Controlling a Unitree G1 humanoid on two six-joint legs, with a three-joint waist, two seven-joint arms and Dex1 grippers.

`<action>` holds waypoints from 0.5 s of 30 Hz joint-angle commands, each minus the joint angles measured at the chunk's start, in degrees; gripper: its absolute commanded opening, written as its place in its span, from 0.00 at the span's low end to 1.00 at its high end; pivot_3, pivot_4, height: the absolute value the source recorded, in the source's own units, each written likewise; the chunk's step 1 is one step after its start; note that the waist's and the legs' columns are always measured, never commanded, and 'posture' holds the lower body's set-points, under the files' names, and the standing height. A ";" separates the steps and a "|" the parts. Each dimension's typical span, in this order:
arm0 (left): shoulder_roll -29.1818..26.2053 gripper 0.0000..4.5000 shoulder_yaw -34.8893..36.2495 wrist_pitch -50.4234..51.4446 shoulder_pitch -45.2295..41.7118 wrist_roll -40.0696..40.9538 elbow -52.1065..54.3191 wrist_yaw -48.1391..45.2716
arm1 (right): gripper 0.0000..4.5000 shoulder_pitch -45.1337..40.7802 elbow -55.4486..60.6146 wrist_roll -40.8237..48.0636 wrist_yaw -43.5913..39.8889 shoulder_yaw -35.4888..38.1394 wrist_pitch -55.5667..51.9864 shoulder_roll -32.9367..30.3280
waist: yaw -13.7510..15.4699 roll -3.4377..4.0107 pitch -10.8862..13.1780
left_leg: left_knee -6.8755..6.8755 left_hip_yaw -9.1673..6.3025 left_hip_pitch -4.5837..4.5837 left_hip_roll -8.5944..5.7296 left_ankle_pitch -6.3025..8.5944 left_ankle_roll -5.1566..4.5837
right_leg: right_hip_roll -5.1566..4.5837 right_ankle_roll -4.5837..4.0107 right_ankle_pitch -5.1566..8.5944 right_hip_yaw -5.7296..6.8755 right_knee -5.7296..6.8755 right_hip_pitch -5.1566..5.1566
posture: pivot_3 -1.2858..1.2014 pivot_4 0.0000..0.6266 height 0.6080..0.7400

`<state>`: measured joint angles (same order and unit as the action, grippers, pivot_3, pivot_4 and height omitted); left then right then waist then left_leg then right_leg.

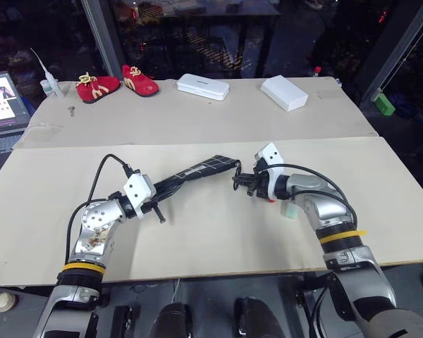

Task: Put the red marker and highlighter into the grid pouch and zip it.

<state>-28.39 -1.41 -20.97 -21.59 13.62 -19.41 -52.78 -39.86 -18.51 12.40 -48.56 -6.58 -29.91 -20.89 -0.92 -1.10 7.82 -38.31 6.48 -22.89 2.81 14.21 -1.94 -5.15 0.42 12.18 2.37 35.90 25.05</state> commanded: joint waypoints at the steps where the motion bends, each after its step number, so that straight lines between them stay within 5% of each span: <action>1: -0.08 0.00 1.01 -0.95 0.08 0.35 1.35 -0.15 | 0.01 -1.37 3.95 0.63 -2.54 -0.54 1.87 -0.59 | 0.05 0.00 0.00 | 0.00 -0.01 0.00 0.00 0.00 0.00 | 0.00 0.00 0.00 0.00 0.00 0.00 | 0.52 0.24 1.00; 15: 1.32 0.00 0.47 -1.46 -1.22 0.05 -0.61 -1.16 | 0.01 -5.60 5.04 -4.31 -3.01 -9.29 3.35 4.50 | 0.01 0.00 0.00 | -0.01 0.00 0.02 0.00 0.00 0.01 | 0.01 0.00 0.00 0.02 0.05 0.00 | 0.52 0.24 1.00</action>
<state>-27.18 -1.18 -21.30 -21.72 13.52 -20.82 -53.56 -43.38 -13.65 7.93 -51.06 -16.05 -28.38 -17.02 -0.92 -1.10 7.82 -38.31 6.48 -22.90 2.80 14.20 -1.93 -5.15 0.41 12.18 2.39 35.93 25.06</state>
